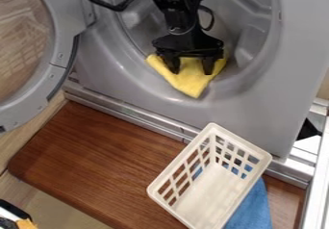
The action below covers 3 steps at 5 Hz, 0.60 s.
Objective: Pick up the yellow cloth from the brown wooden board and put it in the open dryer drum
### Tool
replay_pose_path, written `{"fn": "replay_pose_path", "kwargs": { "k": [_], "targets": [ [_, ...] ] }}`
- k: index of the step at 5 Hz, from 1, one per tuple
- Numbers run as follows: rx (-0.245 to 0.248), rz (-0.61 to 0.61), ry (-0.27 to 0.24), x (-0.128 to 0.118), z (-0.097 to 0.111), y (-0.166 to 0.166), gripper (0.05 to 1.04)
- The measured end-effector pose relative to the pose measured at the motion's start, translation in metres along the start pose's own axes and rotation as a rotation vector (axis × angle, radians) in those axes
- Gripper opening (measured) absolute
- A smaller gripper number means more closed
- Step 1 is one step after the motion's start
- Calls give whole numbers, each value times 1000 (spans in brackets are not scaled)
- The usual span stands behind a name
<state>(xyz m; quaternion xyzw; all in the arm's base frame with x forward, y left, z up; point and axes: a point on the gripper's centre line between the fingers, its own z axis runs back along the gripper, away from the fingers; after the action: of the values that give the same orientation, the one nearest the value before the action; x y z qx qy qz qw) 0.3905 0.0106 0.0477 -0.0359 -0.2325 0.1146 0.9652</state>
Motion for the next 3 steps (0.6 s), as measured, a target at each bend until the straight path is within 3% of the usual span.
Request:
{"fn": "replay_pose_path", "kwargs": {
  "k": [2,3],
  "targets": [
    [-5,-38,-27,6,15,-1,1000],
    [-22,-46,-27,7,37,-5,1000]
  ]
}}
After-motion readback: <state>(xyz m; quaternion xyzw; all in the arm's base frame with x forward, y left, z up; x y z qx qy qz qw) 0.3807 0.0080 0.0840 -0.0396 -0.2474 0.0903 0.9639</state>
